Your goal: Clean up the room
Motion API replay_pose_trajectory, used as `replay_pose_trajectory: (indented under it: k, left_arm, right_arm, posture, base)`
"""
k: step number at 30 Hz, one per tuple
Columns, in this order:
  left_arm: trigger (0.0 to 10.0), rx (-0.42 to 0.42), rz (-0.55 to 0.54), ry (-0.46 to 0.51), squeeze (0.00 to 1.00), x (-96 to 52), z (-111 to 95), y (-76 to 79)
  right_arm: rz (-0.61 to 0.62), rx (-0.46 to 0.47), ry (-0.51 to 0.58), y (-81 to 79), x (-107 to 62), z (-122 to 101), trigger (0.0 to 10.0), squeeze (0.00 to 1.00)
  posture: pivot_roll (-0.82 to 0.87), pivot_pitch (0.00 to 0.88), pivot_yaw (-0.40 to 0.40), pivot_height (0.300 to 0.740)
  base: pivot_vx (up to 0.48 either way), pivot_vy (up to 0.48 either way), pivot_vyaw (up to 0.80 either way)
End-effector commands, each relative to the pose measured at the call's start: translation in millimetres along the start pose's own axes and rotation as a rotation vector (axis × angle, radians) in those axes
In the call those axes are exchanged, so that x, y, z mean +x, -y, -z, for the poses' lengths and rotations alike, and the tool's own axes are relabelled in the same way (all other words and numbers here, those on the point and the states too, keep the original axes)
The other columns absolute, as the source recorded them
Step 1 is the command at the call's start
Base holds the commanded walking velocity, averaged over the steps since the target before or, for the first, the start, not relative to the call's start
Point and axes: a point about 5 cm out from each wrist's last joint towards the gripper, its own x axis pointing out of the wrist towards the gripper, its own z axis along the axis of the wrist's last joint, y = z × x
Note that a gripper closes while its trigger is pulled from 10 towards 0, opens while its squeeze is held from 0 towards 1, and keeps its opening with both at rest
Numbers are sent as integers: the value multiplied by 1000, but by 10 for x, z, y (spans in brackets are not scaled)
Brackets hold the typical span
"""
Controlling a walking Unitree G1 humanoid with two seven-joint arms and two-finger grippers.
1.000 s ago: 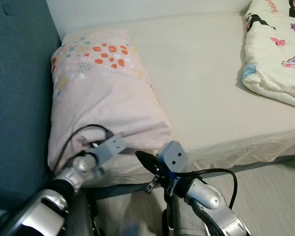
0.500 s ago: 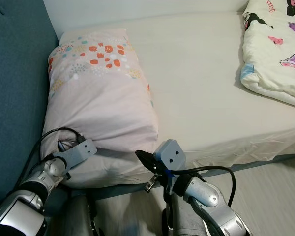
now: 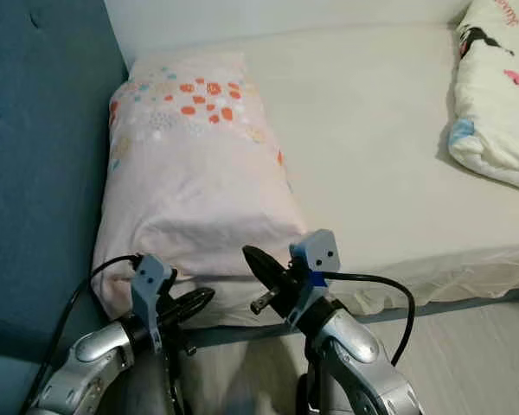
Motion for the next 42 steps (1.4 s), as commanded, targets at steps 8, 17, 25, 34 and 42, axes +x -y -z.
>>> replay_pose_trajectory:
  k: [8, 17, 25, 34, 42]
  left_arm:
    - [0, -46, -345, -17, 0, -396, 237, -235]
    - [0, -60, -915, 119, 0, -306, 74, -494]
    - [0, 13, -782, 91, 0, -112, 39, -381]
    - [0, 162, -657, 4, 0, 75, 106, -313]
    - [0, 241, -625, -65, 0, 381, 203, -489]
  right_arm:
    - [138, 42, -49, 174, -2, 191, 10000, 0]
    - [319, -46, -105, 392, -163, 393, 10000, 0]
    - [302, -51, -178, 508, -130, 511, 10000, 0]
    - [110, -343, -273, 602, 116, 557, 10000, 0]
    - [213, -449, -293, 911, 335, 472, 10000, 0]
  posture:
    - [-38, 282, -6, 578]
    - [-23, 264, -17, 578]
    - [-24, 274, -15, 578]
    - [-35, 298, -15, 578]
    - [-54, 342, -11, 578]
  base:
    - [0, 0, 0]
    - [0, 0, 0]
    - [0, 0, 0]
    - [0, 0, 0]
    - [0, 0, 0]
